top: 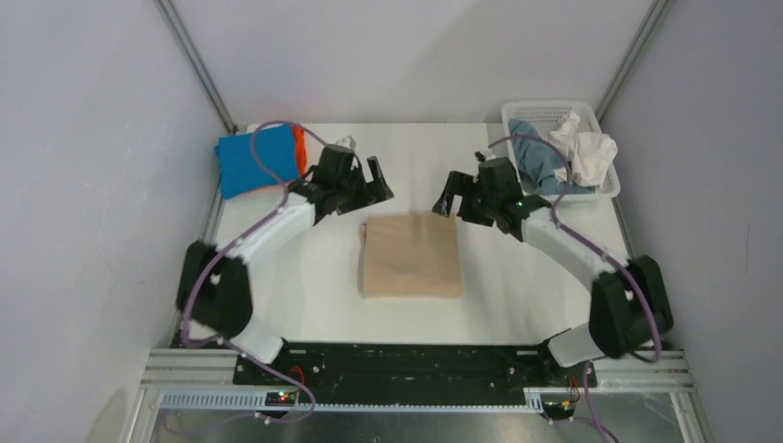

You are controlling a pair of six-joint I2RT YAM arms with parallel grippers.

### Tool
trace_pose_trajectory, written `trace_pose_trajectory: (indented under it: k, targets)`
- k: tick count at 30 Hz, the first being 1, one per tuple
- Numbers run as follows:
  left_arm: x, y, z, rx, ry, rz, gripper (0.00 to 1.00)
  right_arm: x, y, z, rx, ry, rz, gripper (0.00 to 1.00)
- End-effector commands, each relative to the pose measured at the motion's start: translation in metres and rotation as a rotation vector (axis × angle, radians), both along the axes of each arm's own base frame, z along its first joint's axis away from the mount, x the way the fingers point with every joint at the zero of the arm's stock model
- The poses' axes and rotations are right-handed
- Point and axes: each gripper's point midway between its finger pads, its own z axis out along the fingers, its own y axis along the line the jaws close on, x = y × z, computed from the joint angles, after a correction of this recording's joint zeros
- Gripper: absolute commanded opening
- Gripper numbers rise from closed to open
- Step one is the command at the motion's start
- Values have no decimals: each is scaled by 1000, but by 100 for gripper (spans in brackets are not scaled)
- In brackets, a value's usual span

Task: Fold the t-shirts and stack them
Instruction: Smooth out wrinkles on the folded tshirt

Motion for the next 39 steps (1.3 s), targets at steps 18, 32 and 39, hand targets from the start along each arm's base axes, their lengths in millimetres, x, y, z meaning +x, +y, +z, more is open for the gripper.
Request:
trace_pose_trajectory:
  k: [18, 32, 39]
  targets:
    - [-194, -8, -126, -97, 243, -156, 100, -142, -7, -112, 131, 270, -22, 99]
    - [-131, 44, -38, -39, -88, 36, 100, -131, -79, -18, 87, -87, -230, 99]
    - [-101, 50, -73, 54, 59, 49, 99, -141, -105, -6, 79, -145, -290, 99]
